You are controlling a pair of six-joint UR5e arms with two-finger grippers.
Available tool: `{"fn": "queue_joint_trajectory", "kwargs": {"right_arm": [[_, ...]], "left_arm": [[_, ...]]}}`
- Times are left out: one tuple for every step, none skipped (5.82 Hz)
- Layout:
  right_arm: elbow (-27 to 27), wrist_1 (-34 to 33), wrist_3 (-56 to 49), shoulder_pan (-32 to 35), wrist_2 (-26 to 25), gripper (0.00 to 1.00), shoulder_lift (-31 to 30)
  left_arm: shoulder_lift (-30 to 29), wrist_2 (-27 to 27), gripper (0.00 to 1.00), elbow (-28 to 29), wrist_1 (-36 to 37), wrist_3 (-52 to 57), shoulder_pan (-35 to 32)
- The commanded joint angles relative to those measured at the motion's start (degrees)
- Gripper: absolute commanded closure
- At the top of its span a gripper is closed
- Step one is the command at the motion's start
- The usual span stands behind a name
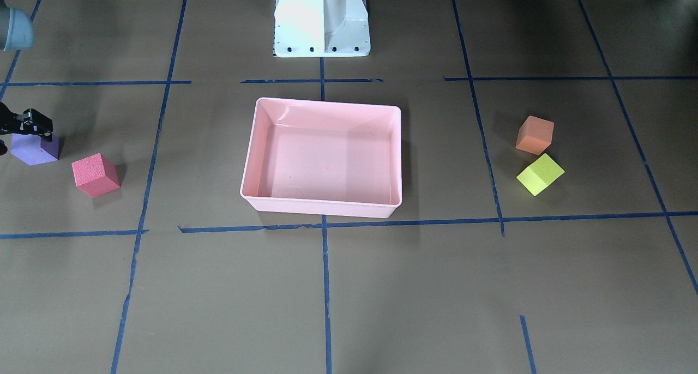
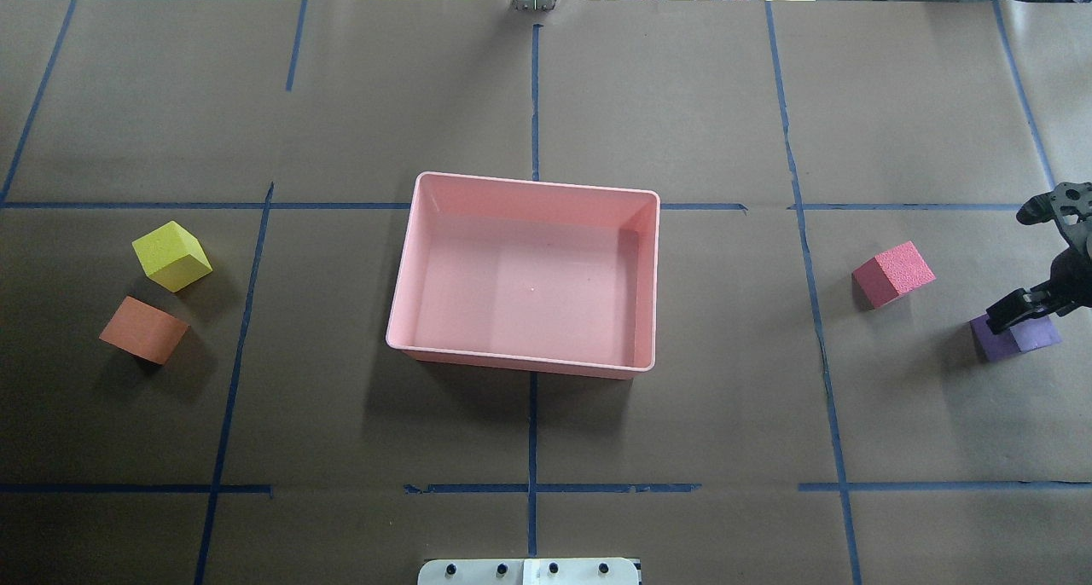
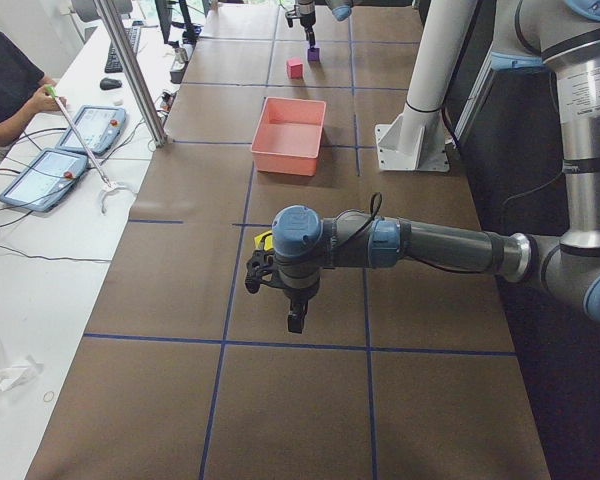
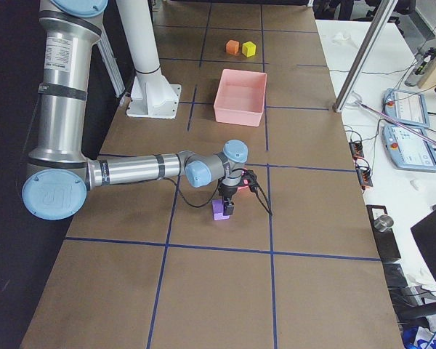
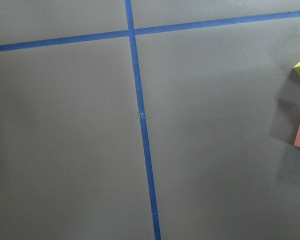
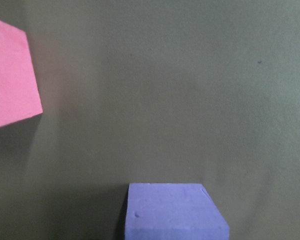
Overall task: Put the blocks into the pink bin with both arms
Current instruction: 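Lower the right gripper onto the purple cube and close it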
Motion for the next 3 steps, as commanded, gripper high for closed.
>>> {"fn": "queue_joint_trajectory", "kwargs": {"right_arm": [[-3.0,0.0,-0.1,-1.4,-1.1,0.04,1.6],[-3.0,-0.1,0.0,-1.4,-1.2,0.38,1.6],[-2.9,0.0,0.0,-1.4,-1.3,0.89,1.6]], "left_arm": [[0.0,-0.1,0.0,-0.2,0.0,0.0,0.0],[0.0,-0.1,0.0,-0.2,0.0,0.0,0.0],[0.0,-0.1,0.0,-0.2,0.0,0.0,-0.1]]}}
